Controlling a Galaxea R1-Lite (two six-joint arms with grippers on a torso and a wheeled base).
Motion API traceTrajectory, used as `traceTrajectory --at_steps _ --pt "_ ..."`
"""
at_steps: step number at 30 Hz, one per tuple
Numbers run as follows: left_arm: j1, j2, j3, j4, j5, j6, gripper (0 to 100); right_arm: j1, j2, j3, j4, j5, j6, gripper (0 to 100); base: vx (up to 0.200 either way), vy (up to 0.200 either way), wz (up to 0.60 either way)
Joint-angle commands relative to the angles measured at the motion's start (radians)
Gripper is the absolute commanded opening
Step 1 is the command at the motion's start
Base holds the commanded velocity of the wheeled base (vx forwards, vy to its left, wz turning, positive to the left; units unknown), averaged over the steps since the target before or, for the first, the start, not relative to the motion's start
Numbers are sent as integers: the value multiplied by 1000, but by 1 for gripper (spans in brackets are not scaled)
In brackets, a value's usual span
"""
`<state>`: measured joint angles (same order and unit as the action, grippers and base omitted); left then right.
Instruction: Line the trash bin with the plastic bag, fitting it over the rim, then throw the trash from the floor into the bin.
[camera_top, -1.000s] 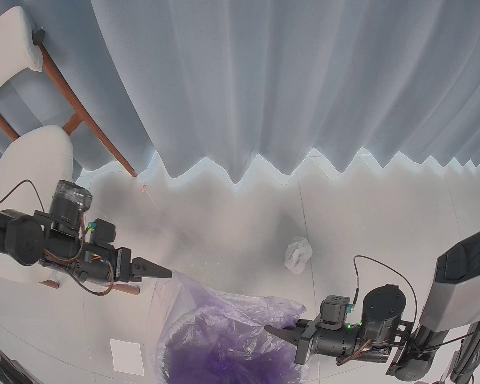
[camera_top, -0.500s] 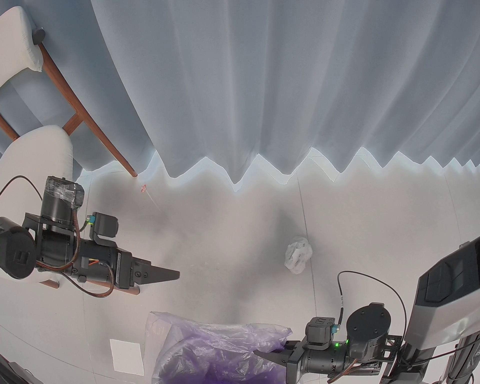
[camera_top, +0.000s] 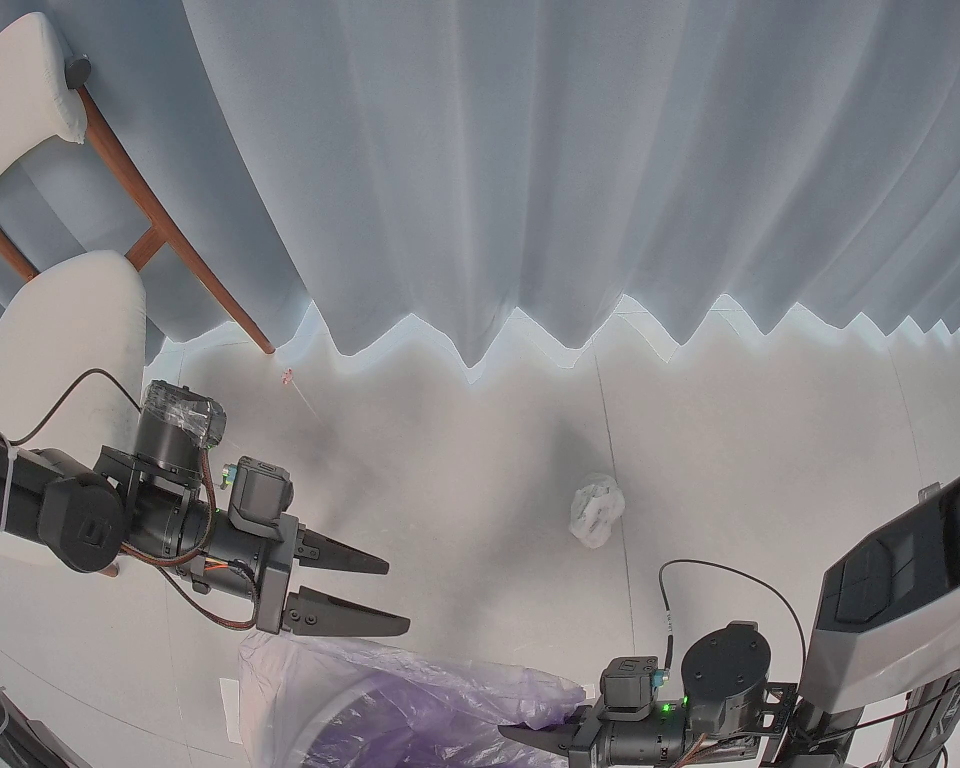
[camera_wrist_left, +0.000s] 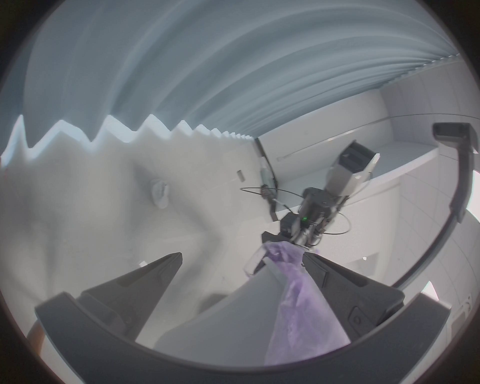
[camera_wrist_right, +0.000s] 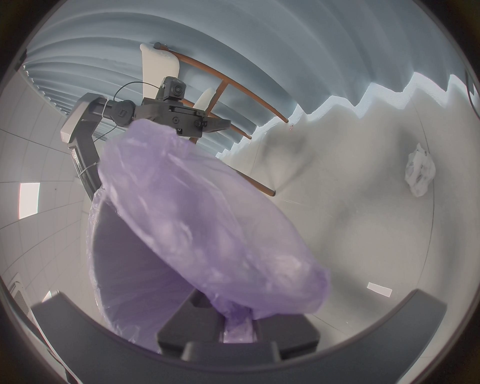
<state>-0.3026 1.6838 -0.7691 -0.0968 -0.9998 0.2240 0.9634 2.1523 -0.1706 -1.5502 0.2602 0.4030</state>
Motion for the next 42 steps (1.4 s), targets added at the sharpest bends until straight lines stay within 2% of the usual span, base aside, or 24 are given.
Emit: traceTrajectory --at_steps 1,9,14,19,22,31,42 --pt "22 33 16 0 -88 43 100 -2 15 2 -21 -7 -1 0 0 0 0" --pt "65 -41 -22 3 -95 34 100 -3 43 -6 -19 -10 2 0 0 0 0" --pt "51 -130 -25 5 -102 23 100 -8 112 -20 -21 -15 -1 0 0 0 0" --pt "-33 -167 -15 14 -85 21 100 -5 119 -43 -21 -16 -4 0 0 0 0" --pt "-92 -153 -18 29 -28 28 100 -3 118 -43 -21 -18 -4 0 0 0 0" --pt "-194 28 -94 29 81 54 100 32 119 -41 -21 -22 -4 0 0 0 0" --pt "-259 85 -131 32 93 70 100 38 123 -33 -21 -32 -4 0 0 0 0"
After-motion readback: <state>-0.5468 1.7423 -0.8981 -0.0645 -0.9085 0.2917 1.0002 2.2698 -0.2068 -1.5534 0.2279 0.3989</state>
